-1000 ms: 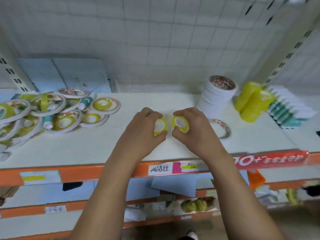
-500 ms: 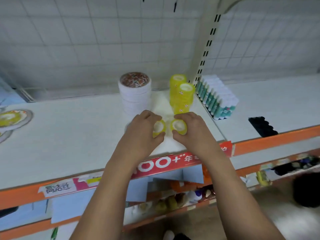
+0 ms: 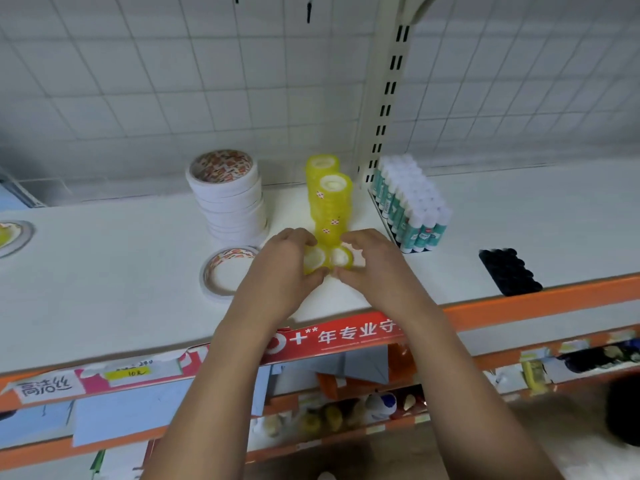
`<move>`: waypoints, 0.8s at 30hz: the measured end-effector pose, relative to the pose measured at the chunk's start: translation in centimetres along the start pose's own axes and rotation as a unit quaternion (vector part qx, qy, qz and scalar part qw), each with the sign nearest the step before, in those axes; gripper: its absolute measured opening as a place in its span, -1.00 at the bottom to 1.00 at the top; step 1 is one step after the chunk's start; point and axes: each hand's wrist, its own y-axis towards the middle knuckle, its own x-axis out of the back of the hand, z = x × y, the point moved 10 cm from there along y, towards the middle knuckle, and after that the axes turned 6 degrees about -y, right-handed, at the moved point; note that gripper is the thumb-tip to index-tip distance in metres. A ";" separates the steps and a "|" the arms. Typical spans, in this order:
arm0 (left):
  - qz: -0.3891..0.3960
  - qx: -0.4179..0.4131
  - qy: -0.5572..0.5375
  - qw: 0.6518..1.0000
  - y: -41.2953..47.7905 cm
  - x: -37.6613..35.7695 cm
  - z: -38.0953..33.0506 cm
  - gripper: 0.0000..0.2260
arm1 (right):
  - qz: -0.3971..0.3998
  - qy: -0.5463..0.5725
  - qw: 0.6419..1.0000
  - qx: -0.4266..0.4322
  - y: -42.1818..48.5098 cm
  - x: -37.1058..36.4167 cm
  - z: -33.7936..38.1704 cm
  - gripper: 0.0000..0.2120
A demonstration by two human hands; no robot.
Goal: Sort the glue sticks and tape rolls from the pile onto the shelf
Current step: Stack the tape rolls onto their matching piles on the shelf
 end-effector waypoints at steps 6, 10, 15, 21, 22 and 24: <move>-0.019 0.049 -0.032 0.998 1.1 -2.2 -0.2 -0.60 | -0.001 -0.026 1.000 0.007 -0.9 0.8 -1.6 -0.61; -0.017 0.063 -0.049 0.997 1.2 -3.0 0.3 -0.49 | 0.002 -0.030 0.999 0.011 -1.0 0.5 -1.6 -0.59; 0.004 0.068 -0.015 0.998 1.0 -2.4 1.5 -0.60 | 0.021 -0.045 0.999 0.018 -0.8 0.1 -1.0 -0.59; 0.013 0.059 -0.014 0.998 1.5 -2.4 1.0 -0.78 | 0.011 -0.046 0.999 0.018 -0.2 0.2 -0.6 -0.72; 0.012 0.057 -0.014 0.998 1.6 -2.4 1.0 -0.78 | 0.010 -0.044 0.999 0.014 -0.1 0.2 -0.6 -0.72; 0.010 0.057 -0.018 0.998 1.6 -2.5 0.9 -0.77 | 0.006 -0.043 0.999 0.010 -0.1 0.3 -0.7 -0.70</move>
